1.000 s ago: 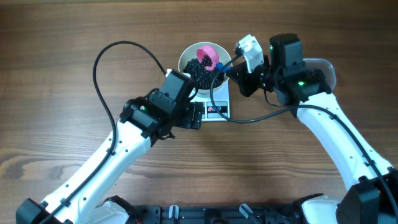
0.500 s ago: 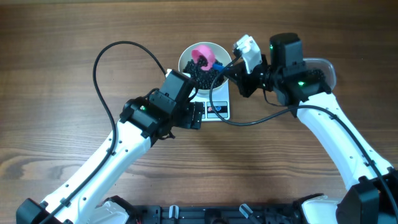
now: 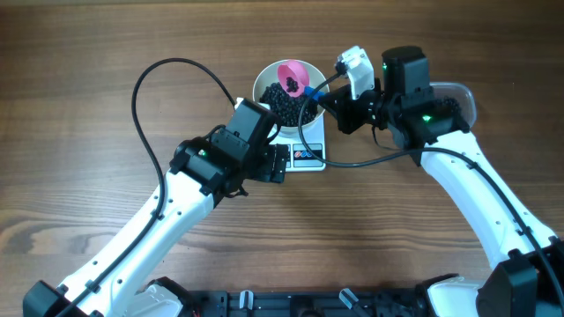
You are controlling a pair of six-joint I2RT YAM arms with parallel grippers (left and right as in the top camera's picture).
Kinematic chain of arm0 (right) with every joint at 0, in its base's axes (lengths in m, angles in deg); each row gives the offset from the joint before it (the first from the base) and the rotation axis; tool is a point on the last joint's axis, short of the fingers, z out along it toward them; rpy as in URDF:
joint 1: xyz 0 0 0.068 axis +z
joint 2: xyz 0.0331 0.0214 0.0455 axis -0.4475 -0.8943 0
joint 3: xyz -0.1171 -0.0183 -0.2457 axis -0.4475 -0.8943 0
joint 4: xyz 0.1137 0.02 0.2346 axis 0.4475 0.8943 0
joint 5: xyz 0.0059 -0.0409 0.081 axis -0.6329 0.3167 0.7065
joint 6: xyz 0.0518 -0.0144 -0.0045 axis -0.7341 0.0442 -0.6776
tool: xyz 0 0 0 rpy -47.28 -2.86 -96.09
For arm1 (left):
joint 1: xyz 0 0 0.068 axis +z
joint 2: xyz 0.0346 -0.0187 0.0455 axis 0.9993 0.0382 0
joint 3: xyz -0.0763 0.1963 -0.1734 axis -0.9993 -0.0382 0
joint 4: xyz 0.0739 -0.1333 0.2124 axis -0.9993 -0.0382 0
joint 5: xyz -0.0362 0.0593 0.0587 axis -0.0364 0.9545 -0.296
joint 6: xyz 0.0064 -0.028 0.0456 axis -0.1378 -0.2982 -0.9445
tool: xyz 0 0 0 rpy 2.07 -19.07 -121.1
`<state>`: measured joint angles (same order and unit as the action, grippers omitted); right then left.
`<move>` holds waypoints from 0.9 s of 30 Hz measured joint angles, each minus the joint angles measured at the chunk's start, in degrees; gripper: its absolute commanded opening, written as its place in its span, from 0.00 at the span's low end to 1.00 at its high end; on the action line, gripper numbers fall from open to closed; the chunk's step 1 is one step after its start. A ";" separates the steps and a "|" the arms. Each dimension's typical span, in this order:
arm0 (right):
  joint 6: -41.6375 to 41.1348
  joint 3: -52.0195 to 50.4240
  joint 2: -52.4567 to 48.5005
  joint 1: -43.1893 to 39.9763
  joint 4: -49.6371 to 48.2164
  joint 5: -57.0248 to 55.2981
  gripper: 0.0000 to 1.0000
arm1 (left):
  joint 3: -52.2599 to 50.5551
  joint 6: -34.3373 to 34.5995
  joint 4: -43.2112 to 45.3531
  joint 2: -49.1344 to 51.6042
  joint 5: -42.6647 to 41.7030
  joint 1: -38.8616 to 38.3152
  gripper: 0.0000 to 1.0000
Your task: Scoop item into bowl and weigh 150g on scale
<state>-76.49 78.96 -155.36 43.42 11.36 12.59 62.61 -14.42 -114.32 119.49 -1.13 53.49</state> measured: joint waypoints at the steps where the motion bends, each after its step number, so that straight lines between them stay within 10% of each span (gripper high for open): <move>1: -1.38 0.00 0.00 0.00 -0.02 0.00 0.04 | 0.00 0.00 0.00 0.00 0.00 0.00 1.00; 27: -15.15 0.00 0.00 0.00 -2.60 2.32 0.04 | 0.00 0.00 0.00 0.00 -0.02 0.00 1.00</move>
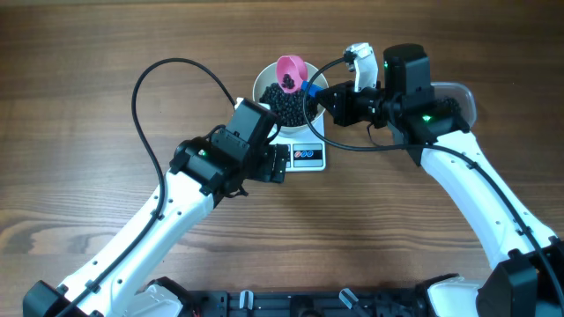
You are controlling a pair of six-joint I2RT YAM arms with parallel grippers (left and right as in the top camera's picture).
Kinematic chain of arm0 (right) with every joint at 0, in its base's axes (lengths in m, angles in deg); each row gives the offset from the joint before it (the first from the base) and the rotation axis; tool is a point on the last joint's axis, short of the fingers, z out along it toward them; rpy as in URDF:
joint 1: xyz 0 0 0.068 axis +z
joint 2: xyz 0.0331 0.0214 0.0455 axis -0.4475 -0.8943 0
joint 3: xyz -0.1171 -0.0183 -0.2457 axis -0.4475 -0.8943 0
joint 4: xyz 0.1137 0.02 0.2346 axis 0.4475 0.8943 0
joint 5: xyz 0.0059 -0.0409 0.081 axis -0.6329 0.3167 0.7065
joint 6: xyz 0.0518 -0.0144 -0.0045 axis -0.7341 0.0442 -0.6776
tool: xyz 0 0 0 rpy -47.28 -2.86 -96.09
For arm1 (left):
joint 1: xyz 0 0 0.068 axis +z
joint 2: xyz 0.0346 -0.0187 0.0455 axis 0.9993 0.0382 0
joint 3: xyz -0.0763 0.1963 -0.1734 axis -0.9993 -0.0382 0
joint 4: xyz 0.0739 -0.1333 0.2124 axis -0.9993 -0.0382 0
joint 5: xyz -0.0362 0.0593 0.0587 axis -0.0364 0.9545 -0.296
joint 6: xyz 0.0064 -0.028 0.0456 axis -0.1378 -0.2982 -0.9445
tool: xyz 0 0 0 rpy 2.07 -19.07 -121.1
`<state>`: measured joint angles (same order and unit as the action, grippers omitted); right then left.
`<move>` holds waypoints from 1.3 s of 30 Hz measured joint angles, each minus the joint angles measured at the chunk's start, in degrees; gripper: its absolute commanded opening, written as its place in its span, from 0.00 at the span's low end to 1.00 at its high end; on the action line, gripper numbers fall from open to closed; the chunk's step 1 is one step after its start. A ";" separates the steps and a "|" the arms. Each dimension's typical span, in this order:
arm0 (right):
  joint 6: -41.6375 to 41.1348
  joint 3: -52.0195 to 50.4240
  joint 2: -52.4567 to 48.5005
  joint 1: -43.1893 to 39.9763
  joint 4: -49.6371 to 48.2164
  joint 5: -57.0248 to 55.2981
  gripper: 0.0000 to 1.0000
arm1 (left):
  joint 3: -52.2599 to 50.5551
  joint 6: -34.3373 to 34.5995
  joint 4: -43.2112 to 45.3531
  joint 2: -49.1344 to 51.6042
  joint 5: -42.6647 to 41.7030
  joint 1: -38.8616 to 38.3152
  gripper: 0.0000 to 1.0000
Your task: Scoop item into bowl and weigh 150g on scale
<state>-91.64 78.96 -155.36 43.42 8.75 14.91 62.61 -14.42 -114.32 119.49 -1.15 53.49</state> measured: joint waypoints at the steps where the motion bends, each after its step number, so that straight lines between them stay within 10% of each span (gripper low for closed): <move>1: 0.55 0.00 0.00 0.00 0.00 0.00 0.04 | 0.00 -0.02 0.00 0.00 0.00 0.00 1.00; 9: 17.33 0.00 -0.33 0.00 2.56 -4.48 0.04 | 0.00 0.00 0.00 0.00 0.02 0.00 1.00; 39: 12.83 0.00 -0.42 0.00 2.21 -4.11 0.04 | 0.00 0.00 0.00 0.00 0.02 0.00 1.00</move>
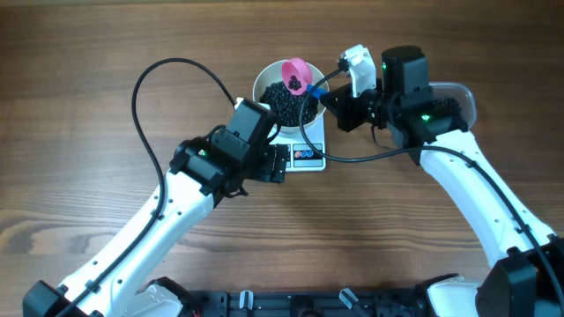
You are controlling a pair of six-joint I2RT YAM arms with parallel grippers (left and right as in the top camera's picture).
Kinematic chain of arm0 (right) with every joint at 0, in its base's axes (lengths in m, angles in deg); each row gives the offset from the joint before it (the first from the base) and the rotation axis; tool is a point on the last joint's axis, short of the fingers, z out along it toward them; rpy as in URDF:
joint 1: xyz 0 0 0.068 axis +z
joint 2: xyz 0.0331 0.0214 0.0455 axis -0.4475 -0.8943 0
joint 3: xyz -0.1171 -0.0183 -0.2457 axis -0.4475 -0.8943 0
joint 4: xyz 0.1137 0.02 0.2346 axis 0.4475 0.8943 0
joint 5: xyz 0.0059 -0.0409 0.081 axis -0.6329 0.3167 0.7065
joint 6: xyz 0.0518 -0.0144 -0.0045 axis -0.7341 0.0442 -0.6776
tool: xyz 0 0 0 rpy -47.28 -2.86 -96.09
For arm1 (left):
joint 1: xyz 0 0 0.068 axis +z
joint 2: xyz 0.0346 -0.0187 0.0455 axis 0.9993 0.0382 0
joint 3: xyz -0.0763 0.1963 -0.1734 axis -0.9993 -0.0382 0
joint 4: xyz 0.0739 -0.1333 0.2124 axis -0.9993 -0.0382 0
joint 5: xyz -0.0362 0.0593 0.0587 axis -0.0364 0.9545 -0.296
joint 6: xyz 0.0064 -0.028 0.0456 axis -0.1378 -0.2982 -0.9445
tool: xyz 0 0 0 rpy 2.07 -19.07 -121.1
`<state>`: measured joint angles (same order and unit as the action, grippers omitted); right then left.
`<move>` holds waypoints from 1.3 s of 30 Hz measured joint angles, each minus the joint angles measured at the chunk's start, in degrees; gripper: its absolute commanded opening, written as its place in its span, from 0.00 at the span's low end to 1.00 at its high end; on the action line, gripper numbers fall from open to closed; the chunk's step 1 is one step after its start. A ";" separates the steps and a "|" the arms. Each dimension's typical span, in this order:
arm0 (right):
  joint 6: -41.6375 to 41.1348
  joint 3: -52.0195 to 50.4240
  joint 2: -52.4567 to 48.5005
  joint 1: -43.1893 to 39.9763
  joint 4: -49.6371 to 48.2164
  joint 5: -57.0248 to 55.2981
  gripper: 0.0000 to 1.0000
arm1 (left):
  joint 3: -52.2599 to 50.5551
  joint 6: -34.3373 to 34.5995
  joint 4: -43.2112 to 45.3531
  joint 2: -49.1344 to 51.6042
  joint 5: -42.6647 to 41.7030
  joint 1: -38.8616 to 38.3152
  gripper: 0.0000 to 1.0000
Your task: Scoop item into bowl and weigh 150g on scale
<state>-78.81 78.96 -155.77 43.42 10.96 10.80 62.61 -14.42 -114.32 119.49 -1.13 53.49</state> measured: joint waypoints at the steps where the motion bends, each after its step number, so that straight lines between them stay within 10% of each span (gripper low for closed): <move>1: -0.02 0.00 0.00 0.00 -0.02 0.00 0.04 | 0.00 0.00 0.00 0.00 0.00 0.00 1.00; 39: 6.34 0.00 0.00 0.04 2.78 -0.68 0.04 | 0.00 0.00 0.00 0.00 0.00 0.00 1.00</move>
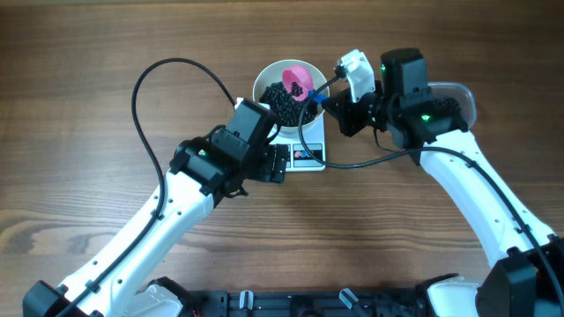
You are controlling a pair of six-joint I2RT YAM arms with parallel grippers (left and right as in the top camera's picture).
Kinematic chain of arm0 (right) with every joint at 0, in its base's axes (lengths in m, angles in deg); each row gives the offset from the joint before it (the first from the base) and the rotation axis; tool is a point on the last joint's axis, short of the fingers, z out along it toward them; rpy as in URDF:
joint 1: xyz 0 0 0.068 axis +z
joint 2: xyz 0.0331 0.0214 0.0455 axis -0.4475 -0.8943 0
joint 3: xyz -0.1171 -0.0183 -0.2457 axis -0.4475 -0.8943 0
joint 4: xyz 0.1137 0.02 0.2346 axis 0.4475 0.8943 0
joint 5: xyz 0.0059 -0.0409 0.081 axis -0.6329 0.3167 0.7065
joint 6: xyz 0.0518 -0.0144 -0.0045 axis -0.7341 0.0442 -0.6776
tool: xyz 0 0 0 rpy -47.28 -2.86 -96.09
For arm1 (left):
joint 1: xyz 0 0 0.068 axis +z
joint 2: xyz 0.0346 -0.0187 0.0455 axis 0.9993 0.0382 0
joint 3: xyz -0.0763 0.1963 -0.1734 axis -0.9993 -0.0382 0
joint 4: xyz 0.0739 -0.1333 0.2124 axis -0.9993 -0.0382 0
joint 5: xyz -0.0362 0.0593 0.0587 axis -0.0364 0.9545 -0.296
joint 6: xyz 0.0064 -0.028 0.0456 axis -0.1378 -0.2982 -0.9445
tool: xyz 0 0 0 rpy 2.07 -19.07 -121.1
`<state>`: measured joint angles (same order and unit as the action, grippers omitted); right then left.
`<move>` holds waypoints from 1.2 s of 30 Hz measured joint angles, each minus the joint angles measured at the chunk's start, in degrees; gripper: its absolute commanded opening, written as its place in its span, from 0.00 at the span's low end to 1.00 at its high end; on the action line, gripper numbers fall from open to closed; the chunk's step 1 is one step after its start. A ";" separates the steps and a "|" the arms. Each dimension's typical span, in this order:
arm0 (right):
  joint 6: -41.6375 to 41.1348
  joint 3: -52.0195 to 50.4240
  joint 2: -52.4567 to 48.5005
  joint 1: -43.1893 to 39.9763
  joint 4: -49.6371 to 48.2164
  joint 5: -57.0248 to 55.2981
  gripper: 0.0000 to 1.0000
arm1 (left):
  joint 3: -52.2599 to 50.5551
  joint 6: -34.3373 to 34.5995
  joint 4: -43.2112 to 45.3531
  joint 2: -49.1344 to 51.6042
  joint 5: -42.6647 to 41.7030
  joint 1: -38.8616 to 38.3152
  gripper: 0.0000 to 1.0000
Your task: Scoop item into bowl and weigh 150g on scale
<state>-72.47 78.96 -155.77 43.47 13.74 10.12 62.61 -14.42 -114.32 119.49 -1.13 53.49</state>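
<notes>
A white bowl [264,81] heaped with dark beans [280,99] stands on the small scale [310,141], whose display [305,155] faces the near side. A pink scoop [298,76] with a blue handle [312,95] hangs over the bowl's right half, some dark beans in its cup. My right gripper [328,102] is shut on that handle from the right. My left gripper [280,164] rests at the scale's left edge; the overhead view does not show how its jaws stand.
A clear container [456,95] lies at the right, mostly under my right arm. A black cable [141,88] loops over the table left of the bowl. Bare wood lies around the scale.
The scoop has shifted slightly toward the near right over the bowl and my right wrist has turned a little. The left arm, bowl and scale have not moved.
The scoop was over the bowl's beans in my right gripper. Then it stood at the bowl's far rim with the wrist turned. Then it was back over the right half, where it still hangs. The left arm stayed by the scale throughout.
</notes>
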 measured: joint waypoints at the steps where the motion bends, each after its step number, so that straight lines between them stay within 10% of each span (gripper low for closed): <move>1: 0.00 0.00 0.00 0.00 0.02 0.00 0.04 | 0.00 -0.02 0.00 0.00 0.00 0.00 1.00; 36: -1.29 0.00 0.00 0.07 -0.24 4.92 0.04 | 0.00 0.00 0.00 0.00 0.00 0.00 1.00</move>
<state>-73.76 78.96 -155.77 43.53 13.50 15.04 62.61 -14.42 -114.32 119.49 -1.13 53.49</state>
